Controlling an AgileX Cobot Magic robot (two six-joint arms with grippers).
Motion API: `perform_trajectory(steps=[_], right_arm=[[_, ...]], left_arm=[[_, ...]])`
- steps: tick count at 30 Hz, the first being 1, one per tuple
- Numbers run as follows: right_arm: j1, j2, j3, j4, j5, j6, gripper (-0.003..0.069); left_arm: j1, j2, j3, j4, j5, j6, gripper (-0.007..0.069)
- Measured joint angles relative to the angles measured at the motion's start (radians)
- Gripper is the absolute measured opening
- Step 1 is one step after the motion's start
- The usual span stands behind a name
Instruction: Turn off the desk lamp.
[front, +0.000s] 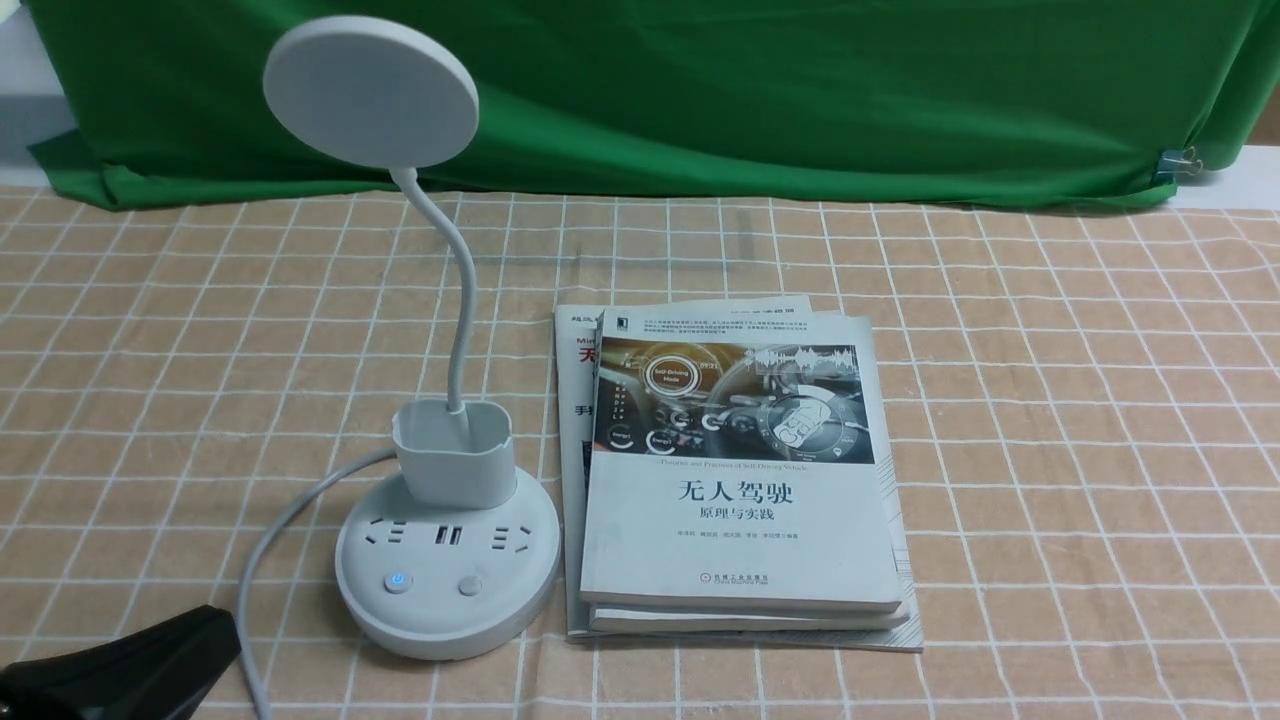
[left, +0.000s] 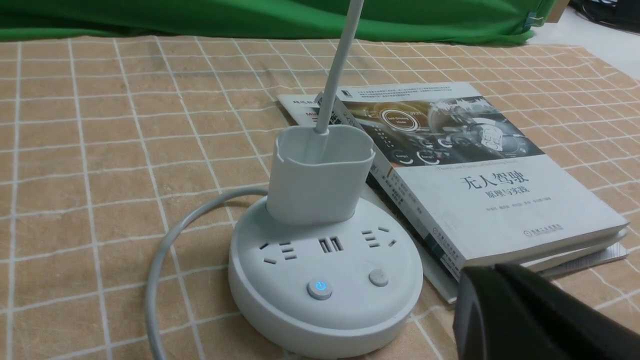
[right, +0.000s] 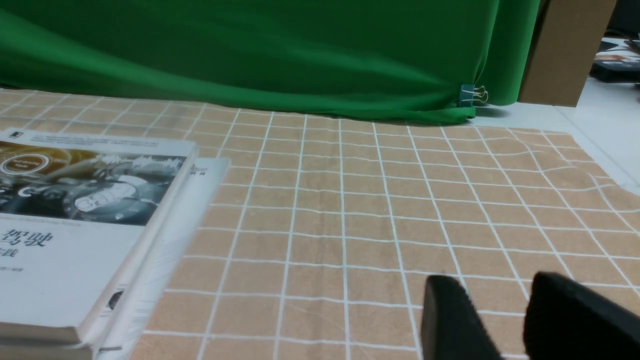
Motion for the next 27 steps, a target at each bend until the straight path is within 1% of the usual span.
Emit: perform_trajectory(steps=[6,9,12,14,15,18,20,23,27], right_arm=[[0.0,0.0,0.0,0.0,0.0,0.0,0.0242],[0.0,0.0,0.0,0.0,0.0,0.0,0.0242],[0.0,0.0,0.0,0.0,0.0,0.0,0.0242],[0.0,0.0,0.0,0.0,0.0,0.0,0.0242],[0.0,0.0,0.0,0.0,0.0,0.0,0.0242],[0.0,0.0,0.0,0.0,0.0,0.0,0.0242],[0.0,0.0,0.0,0.0,0.0,0.0,0.0242],[0.0,0.0,0.0,0.0,0.0,0.0,0.0242],[0.0,0.0,0.0,0.0,0.0,0.0,0.0242]], left_arm=[[0.0,0.0,0.001,0.0,0.0,0.0,-0.0003],[0.0,-0.007,0.012,0.006,0.002,0.019,-0.0003],[0.022,-0.036,0.039,0.015,-0.015,0.032,-0.0003],[0.083,-0.088,0.078,0.019,-0.03,0.034,-0.0003],[0.091,-0.093,0.081,0.019,-0.029,0.034,-0.0003],[0.249,-0.195,0.143,0.019,-0.02,0.001,-0.0003],[0.299,-0.233,0.16,0.019,0.001,-0.014,-0.0003],[0.402,-0.272,0.167,0.019,0.027,-0.045,-0.0003],[0.431,-0.278,0.167,0.019,0.082,-0.068,-0.0003]])
